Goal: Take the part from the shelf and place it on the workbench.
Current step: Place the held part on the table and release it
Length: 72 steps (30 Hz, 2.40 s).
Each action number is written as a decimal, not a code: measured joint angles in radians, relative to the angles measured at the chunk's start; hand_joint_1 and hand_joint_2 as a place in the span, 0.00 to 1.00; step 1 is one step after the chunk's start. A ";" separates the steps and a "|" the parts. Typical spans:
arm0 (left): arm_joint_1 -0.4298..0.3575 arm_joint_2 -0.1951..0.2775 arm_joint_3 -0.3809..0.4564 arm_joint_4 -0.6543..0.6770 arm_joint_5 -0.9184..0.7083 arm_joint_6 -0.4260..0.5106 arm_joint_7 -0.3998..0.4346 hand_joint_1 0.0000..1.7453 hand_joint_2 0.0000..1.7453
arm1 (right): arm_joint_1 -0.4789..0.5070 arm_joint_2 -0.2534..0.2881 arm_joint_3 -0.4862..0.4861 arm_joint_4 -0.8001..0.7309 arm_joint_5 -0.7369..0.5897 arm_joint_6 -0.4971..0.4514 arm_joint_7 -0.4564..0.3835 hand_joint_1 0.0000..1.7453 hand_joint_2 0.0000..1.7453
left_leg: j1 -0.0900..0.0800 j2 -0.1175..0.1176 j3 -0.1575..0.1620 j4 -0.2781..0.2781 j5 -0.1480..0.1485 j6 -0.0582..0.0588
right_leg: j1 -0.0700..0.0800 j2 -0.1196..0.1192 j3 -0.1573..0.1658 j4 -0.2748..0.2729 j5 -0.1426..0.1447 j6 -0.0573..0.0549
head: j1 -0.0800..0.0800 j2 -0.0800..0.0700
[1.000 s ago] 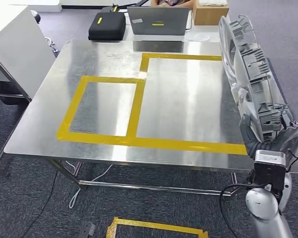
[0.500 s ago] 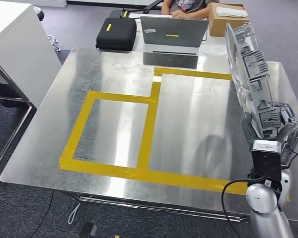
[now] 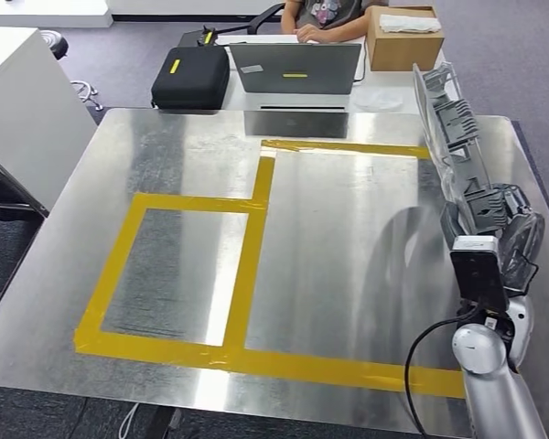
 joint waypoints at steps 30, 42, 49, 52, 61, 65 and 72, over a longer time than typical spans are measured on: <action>-0.041 0.002 0.000 -0.002 0.019 -0.013 -0.033 0.00 0.00 | -0.073 -0.061 0.000 0.120 0.130 0.196 0.080 0.00 1.00 | -0.028 0.000 0.056 -0.225 0.126 0.030 | 0.002 -0.004 0.002 -0.010 0.001 0.019 | -0.001 0.000; -0.036 0.005 0.000 -0.001 0.044 -0.021 -0.036 0.00 0.00 | -0.068 -0.200 0.057 0.136 0.161 0.499 0.142 0.00 1.00 | -0.028 0.000 0.056 -0.224 0.126 0.030 | 0.002 -0.005 0.004 -0.010 0.001 0.019 | -0.001 0.000; -0.036 0.007 0.000 -0.001 0.046 -0.024 -0.037 0.00 0.00 | -0.070 -0.280 0.089 0.136 0.151 0.539 0.143 0.00 1.00 | -0.028 0.000 0.056 -0.223 0.126 0.030 | 0.002 -0.005 0.004 -0.010 0.002 0.021 | -0.001 0.000; -0.036 0.008 0.000 -0.001 0.046 -0.024 -0.037 0.00 0.00 | -0.070 -0.293 0.099 0.136 0.151 0.539 0.143 0.00 1.00 | -0.028 0.000 0.056 -0.223 0.126 0.031 | 0.002 -0.005 0.004 -0.010 0.002 0.022 | -0.001 0.000; -0.036 0.008 0.000 -0.001 0.049 -0.027 -0.039 0.00 0.00 | -0.070 -0.326 0.116 0.135 0.097 0.583 0.135 0.00 1.00 | -0.028 0.000 0.056 -0.223 0.126 0.031 | 0.002 -0.005 0.004 -0.010 0.002 0.022 | -0.001 0.000; -0.036 0.011 0.000 -0.001 0.048 -0.031 -0.039 0.00 0.00 | -0.077 -0.418 0.137 0.124 -0.026 0.729 0.111 0.00 1.00 | -0.029 0.000 0.055 -0.222 0.127 0.032 | 0.001 -0.006 0.004 -0.010 0.003 0.022 | -0.001 0.000; -0.036 0.022 0.000 -0.001 0.057 -0.034 -0.039 0.00 0.00 | -0.123 -0.654 0.191 0.080 -0.158 0.827 0.107 0.00 1.00 | -0.030 -0.001 0.054 -0.221 0.126 0.035 | 0.001 -0.005 0.004 -0.010 0.003 0.023 | -0.001 0.000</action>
